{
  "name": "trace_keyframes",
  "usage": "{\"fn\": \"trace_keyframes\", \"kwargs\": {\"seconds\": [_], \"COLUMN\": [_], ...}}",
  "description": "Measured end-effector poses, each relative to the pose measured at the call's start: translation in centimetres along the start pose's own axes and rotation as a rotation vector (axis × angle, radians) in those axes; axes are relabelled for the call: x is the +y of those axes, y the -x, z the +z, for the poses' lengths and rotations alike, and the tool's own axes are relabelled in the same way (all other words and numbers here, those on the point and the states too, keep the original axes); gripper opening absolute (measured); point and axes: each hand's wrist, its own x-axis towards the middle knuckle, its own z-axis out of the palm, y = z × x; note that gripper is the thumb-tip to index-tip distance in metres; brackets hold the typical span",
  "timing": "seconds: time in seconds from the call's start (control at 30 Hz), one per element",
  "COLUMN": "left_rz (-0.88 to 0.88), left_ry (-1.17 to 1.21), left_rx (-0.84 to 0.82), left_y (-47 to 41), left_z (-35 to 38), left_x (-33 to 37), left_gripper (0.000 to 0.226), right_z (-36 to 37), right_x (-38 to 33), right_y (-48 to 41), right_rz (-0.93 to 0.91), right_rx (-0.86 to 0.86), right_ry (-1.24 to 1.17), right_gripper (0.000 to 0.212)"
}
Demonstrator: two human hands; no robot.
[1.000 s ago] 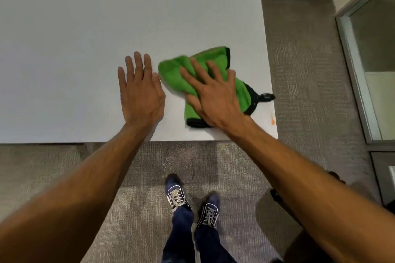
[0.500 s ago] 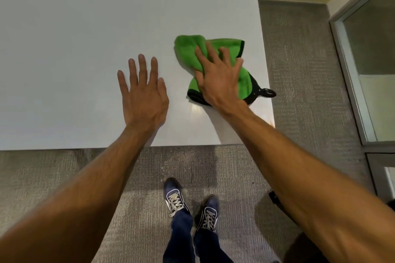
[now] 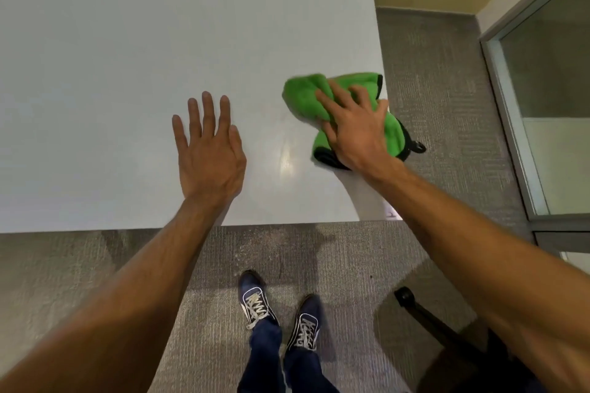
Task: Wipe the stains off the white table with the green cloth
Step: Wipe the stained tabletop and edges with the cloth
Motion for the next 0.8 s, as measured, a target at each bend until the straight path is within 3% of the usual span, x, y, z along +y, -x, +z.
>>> {"fn": "trace_keyframes", "kwargs": {"seconds": [0.13, 0.33, 0.43, 0.53, 0.63, 0.73, 0.8], "left_rz": [0.005, 0.014, 0.013, 0.006, 0.013, 0.011, 0.002], "left_ry": [-0.002, -0.018, -0.036, -0.038, -0.042, -0.029, -0.023], "left_rx": [0.007, -0.002, 0.001, -0.001, 0.008, 0.002, -0.004], "left_y": [0.1, 0.2, 0.3, 0.1, 0.2, 0.2, 0.2], "left_z": [-0.1, -0.4, -0.3, -0.2, -0.2, -0.3, -0.4], "left_x": [0.0, 0.0, 0.1, 0.1, 0.1, 0.2, 0.2], "left_gripper": [0.057, 0.057, 0.057, 0.057, 0.057, 0.057, 0.057], "right_z": [0.3, 0.6, 0.5, 0.0, -0.2, 0.2, 0.6], "right_x": [-4.8, -3.5, -1.2, -1.1, -3.3, -5.5, -6.2], "right_y": [-2.2, 6.3, 5.7, 1.0, -2.9, -1.1, 3.2], "right_rz": [0.033, -0.302, -0.392, -0.347, -0.187, -0.119, -0.174], "right_rx": [0.011, 0.045, 0.001, -0.014, 0.014, 0.027, 0.037], "right_ry": [-0.016, 0.008, 0.046, 0.061, 0.024, 0.03, 0.033], "right_gripper": [0.053, 0.058, 0.057, 0.054, 0.051, 0.055, 0.059]}}
